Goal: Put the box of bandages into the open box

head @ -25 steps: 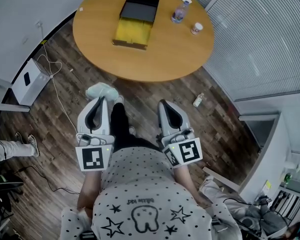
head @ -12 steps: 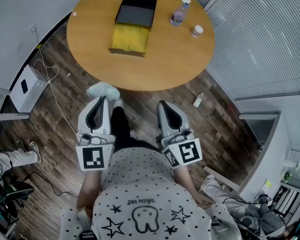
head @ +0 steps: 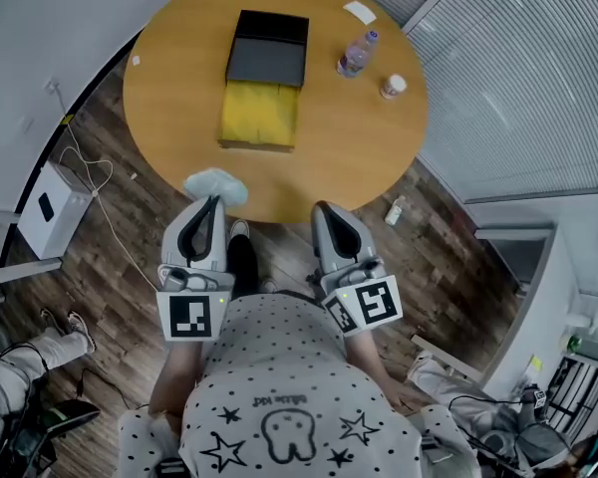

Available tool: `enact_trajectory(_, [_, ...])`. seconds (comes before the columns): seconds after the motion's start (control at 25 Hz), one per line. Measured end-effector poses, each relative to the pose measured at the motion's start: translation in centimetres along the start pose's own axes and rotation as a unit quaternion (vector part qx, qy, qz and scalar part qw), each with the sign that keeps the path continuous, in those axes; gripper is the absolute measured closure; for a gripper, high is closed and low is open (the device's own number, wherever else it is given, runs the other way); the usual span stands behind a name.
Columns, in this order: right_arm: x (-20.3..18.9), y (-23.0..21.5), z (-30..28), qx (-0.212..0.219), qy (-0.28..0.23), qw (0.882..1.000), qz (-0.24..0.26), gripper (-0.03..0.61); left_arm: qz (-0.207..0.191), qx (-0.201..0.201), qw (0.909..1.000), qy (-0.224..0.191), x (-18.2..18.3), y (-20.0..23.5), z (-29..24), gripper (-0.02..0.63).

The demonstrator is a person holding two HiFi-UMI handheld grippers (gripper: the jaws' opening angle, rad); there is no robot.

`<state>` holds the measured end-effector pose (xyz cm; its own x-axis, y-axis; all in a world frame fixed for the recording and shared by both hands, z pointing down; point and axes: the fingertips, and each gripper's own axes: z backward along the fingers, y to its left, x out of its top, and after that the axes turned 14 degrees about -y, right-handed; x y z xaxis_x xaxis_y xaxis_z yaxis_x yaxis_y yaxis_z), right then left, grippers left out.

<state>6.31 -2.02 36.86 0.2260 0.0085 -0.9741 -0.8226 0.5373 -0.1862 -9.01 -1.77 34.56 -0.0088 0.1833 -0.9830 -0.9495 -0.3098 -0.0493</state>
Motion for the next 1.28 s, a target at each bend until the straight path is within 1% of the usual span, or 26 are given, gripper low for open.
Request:
enact_trajectory(0.28, [-0.5,0.0,-7.7,-0.008,-0.009,1.000,0.006,0.574,0.005,-0.039,0.9991,-0.014,-0.6,4.3,-5.1,0.603])
enact_trajectory(0.44, [-1.4,-0.2,-10.4,-0.019,-0.010,1.000,0.006,0.574,0.010,-0.057,0.9983,-0.004,-1.9,6.6,-7.0,0.603])
enact_trajectory(0.6, [-2.0,-0.8,-11.1,-0.048,-0.004,0.999,-0.001,0.574,0.018,-0.065,0.9977,-0.003,-2.8,8.1,-8.6,0.603])
enact_trajectory(0.76, [-2.2,-1.0,-11.2,-0.056,0.001,0.998,0.002,0.574,0.017,-0.072,0.9972,0.009,-3.4,8.5,-8.9,0.603])
enact_trajectory(0.88, [-1.9,-1.1,-11.1,-0.060,-0.004,0.998,0.006,0.574,0.027,-0.068,0.9973,0.003,-3.4,8.5,-9.0,0.603])
enact_trajectory(0.96, [-1.7,-1.0,-10.9,-0.061,-0.007,0.998,0.006,0.574,0.030,-0.066,0.9974,-0.001,-3.1,8.4,-8.7,0.603])
enact_trajectory(1.12, [-1.4,-0.7,-10.6,-0.055,-0.010,0.998,0.005,0.574,0.024,-0.068,0.9974,-0.001,-2.8,7.9,-8.2,0.603])
enact_trajectory(1.28, [-1.1,-0.6,-10.3,-0.043,-0.012,0.999,0.001,0.574,0.023,-0.058,0.9980,-0.002,-2.5,7.4,-8.0,0.603])
